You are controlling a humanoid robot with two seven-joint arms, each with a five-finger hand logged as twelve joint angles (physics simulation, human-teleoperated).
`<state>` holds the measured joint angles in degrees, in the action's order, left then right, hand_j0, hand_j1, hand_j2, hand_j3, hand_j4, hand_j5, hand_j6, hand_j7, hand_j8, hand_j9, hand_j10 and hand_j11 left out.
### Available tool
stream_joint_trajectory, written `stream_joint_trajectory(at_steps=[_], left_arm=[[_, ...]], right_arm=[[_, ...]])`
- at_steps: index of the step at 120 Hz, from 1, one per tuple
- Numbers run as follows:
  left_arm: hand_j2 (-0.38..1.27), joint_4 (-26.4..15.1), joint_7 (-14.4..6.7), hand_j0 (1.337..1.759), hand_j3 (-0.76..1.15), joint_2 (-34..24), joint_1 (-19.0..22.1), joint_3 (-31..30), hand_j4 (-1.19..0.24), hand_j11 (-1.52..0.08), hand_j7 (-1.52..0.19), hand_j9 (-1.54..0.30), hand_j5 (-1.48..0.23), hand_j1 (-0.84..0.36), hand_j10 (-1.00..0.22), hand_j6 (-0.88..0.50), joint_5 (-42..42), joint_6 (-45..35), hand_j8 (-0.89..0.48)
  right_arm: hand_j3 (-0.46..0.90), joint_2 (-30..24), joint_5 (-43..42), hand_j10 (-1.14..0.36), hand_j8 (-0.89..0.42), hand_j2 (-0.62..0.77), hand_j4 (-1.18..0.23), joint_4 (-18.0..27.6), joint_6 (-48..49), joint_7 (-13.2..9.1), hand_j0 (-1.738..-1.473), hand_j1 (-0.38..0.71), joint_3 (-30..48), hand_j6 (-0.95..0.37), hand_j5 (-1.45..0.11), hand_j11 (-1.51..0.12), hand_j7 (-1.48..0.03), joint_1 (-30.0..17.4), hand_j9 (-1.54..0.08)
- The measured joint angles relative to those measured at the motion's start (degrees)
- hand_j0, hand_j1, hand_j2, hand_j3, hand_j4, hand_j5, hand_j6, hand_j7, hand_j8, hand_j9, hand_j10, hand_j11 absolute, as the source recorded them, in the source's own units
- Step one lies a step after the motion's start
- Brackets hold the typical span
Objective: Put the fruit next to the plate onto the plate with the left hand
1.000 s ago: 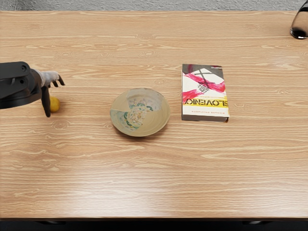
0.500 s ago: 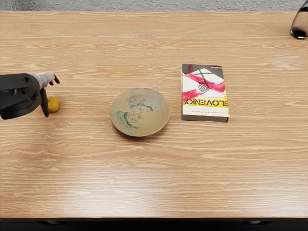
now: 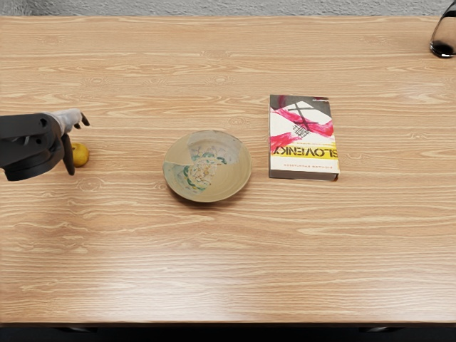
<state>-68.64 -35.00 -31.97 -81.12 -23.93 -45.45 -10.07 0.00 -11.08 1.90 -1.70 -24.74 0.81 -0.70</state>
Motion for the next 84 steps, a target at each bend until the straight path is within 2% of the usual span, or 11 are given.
stream_joint_trajectory(at_steps=[15,58,84], left_arm=[[0.05,0.0,0.34,1.658,0.0,-0.02,0.06,0.01,-0.23,-0.29,-0.29,-0.29,-0.29,0.08,-0.23,-0.23,-0.03,-0.6,-0.23],[0.05,0.0,3.89,1.658,0.0,0.06,1.66,-0.2,-0.23,-0.29,-0.29,-0.29,-0.29,0.08,-0.23,-0.23,-0.27,-3.2,-0.23],[0.05,0.0,4.61,1.658,0.0,0.06,1.88,-0.35,-0.23,-0.29,-0.29,-0.29,-0.29,0.08,-0.23,-0.23,-0.38,-5.14,-0.23]], right_arm=[[0.0,0.0,0.01,0.0,0.0,0.0,0.0,0.0,-0.01,0.0,-1.658,-0.35,0.0,0.0,0.0,0.0,0.0,0.0,0.0],[0.0,0.0,0.0,0.0,0.0,0.0,0.0,-0.03,-0.01,0.01,-1.658,-0.35,-0.01,0.0,0.0,0.0,0.0,0.0,0.0],[0.0,0.0,0.0,0.0,0.0,0.0,0.0,0.0,0.0,0.0,-1.658,-0.35,-0.01,0.0,0.0,0.0,0.0,0.0,0.0]])
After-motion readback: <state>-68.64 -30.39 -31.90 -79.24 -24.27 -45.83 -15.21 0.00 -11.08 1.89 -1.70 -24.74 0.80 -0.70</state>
